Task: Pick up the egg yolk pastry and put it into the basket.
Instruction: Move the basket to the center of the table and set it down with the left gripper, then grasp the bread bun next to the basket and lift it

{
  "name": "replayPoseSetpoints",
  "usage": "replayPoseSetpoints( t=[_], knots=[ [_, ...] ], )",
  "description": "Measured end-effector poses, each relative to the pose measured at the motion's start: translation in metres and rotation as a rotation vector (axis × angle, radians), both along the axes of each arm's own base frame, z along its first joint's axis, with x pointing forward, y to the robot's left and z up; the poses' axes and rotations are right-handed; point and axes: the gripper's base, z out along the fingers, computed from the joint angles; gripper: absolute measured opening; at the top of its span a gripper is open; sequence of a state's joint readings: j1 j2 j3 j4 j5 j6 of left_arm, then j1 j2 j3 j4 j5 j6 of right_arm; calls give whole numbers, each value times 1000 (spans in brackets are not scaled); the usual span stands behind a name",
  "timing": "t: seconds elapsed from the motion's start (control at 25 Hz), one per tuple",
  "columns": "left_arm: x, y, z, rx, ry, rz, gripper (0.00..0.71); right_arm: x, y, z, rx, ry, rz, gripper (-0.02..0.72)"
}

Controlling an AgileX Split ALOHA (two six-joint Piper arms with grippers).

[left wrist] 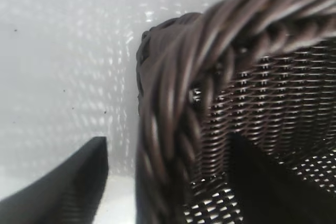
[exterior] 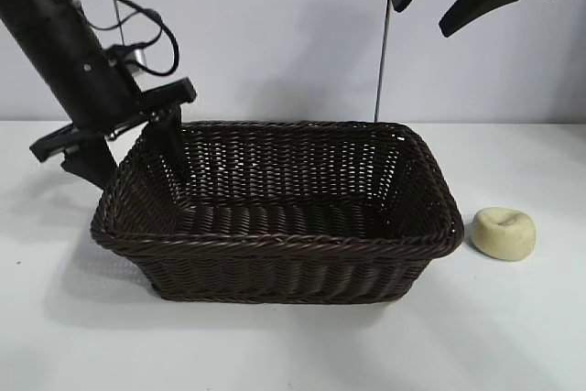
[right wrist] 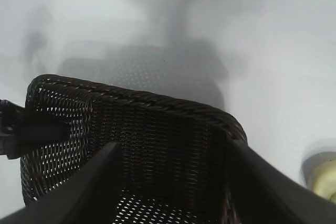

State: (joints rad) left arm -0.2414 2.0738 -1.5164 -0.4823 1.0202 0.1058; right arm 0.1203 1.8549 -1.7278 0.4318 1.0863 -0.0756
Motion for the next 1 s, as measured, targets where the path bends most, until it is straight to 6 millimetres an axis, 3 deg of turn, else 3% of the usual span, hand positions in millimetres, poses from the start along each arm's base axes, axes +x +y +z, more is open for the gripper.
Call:
replayPoseSetpoints(
  t=[0.64, 1.0],
  knots=[
    [-42, 11, 128, -59, -269, -18, 517, -1, 0, 0, -1, 11, 5, 431],
    [-47, 1, 144, -214, -260, 30, 517, -1, 0, 0, -1, 12, 5, 431]
  ],
)
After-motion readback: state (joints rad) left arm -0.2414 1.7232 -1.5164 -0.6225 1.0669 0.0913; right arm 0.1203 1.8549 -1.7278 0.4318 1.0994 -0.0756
